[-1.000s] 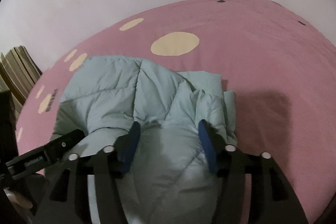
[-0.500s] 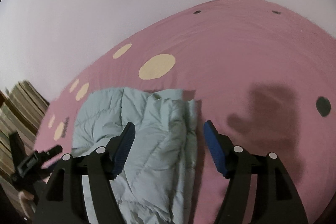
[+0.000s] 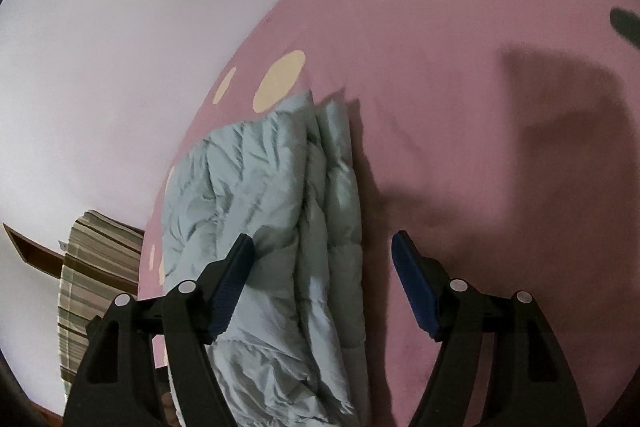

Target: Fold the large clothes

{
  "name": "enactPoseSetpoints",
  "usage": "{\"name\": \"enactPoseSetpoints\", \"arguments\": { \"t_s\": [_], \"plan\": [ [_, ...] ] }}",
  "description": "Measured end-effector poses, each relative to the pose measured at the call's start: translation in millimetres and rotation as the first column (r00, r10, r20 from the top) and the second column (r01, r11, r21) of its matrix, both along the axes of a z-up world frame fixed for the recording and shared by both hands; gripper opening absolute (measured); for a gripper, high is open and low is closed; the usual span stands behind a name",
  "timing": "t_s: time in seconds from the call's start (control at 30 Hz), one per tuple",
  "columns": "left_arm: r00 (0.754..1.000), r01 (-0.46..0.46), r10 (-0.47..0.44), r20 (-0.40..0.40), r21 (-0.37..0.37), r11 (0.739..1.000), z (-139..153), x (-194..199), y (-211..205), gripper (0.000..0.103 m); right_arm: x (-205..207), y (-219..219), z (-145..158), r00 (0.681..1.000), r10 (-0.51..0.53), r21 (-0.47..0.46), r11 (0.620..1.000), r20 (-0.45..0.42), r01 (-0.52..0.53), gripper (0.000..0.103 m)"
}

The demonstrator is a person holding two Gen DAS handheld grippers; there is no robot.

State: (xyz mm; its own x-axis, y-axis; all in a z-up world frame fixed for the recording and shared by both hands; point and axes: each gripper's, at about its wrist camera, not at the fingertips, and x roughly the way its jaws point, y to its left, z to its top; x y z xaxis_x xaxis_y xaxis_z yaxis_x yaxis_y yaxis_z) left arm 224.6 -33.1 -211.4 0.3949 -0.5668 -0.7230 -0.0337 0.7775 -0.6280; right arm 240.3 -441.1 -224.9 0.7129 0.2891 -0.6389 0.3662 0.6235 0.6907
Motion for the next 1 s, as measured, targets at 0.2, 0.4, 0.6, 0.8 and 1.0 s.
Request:
{"name": "enactPoseSetpoints", "arguments": {
  "t_s": [0.2,0.4,0.6,0.8,1.0],
  "plan": [
    [0.999,-0.034,0.034,-0.006,-0.038,0.999,-2.0,-1.7,1.1,0.101,3.5,1.0,-5.3,1.0,-0.003,0.005,1.0,0.007,0.003,0.071],
    [0.997,-0.072,0.072,0.011,-0.012,0.997,-2.0,-5.3,1.5,0.101,-1.0,-0.1,-8.0,1.0,-0.013,-0.011,1.0,0.016,0.014,0.073],
    [0.996,-0.086,0.086,0.016,-0.019,0.996,-2.5,-11.6,7.8,0.101,-3.3,-0.8,-9.8,1.0,-0.018,-0.005,1.0,0.023,0.018,0.074],
    [1.0,-0.026,0.027,0.014,-0.043,0.999,-4.4,-8.5,4.0,0.101,-2.8,5.8,-13.2,1.0,0.01,0.021,1.0,0.028,-0.01,0.078],
    [1.0,0.004,-0.004,0.002,-0.064,0.998,-7.4,-5.5,0.2,0.101,3.7,20.8,-13.5,0.998,0.059,0.031,0.998,0.032,-0.06,0.079]
  ]
}}
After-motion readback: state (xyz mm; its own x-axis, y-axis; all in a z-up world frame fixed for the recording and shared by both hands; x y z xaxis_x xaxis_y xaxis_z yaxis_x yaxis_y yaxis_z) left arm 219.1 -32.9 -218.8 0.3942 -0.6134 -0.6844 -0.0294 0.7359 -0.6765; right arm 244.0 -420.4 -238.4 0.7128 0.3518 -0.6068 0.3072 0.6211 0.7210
